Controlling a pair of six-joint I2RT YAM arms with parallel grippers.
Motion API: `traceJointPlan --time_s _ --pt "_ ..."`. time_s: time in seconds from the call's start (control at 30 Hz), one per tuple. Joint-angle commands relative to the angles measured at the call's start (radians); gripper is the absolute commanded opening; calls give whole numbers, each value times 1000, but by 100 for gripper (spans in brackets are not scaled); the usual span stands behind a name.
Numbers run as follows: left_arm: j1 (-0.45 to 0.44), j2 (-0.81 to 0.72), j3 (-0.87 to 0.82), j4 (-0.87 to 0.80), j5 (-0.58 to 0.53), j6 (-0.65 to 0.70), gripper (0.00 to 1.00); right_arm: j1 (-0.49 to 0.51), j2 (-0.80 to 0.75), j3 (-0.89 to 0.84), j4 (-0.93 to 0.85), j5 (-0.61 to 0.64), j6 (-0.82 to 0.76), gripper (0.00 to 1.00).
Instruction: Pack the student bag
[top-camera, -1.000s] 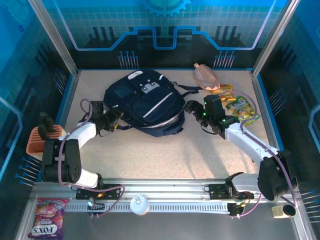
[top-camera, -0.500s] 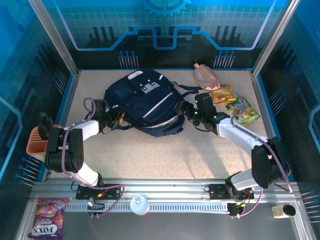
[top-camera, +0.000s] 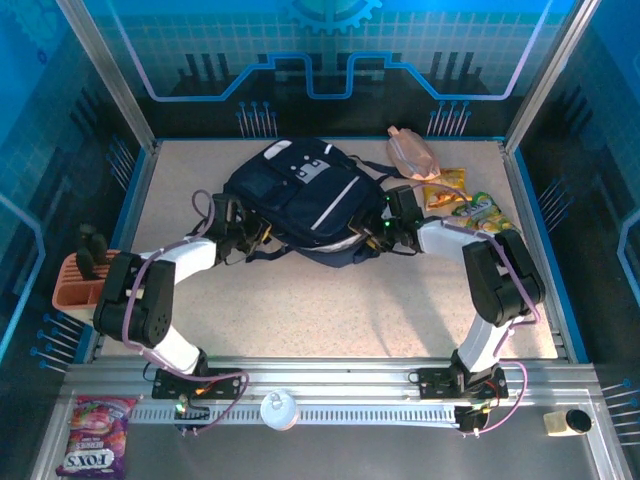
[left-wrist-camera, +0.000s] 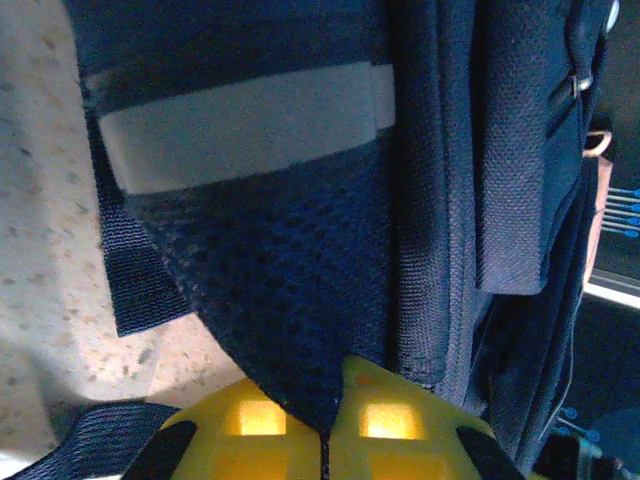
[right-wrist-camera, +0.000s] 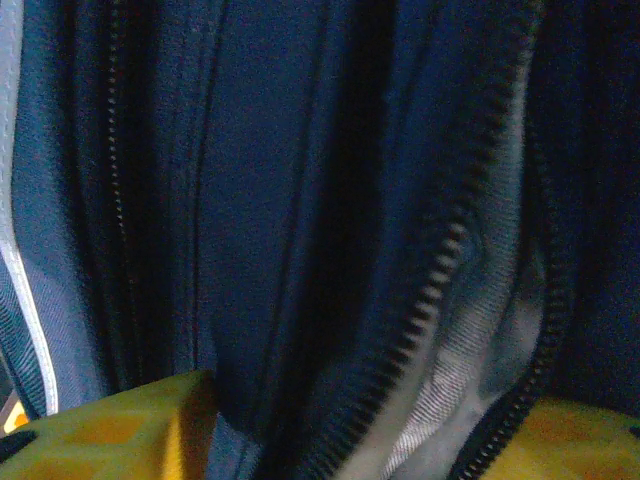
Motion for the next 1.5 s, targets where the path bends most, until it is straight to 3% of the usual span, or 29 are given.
traceJointPlan --time_s 0.0,0.17,0.33,0.57,0.77,0.93,1.27,1.47 --pt "-58 2 41 45 71 -36 0 -29 35 99 -69 -11 -151 60" --pt "-64 14 51 42 85 -35 0 -63 -26 160 -202 55 -318 68" --pt "-67 36 60 57 112 -51 0 -41 -147 176 -382 210 -394 77" --pt "-88 45 91 58 113 -65 0 167 -281 181 -514 447 -446 76" --pt "-101 49 111 56 109 -73 0 397 -222 219 -447 499 -419 65" --pt "-103 52 119 57 126 -74 0 491 -103 265 -356 465 -398 54" --pt "-104 37 113 50 148 -68 0 515 110 424 -335 530 -386 33" --pt "-104 29 114 44 160 -64 0 503 175 477 -374 611 -340 28"
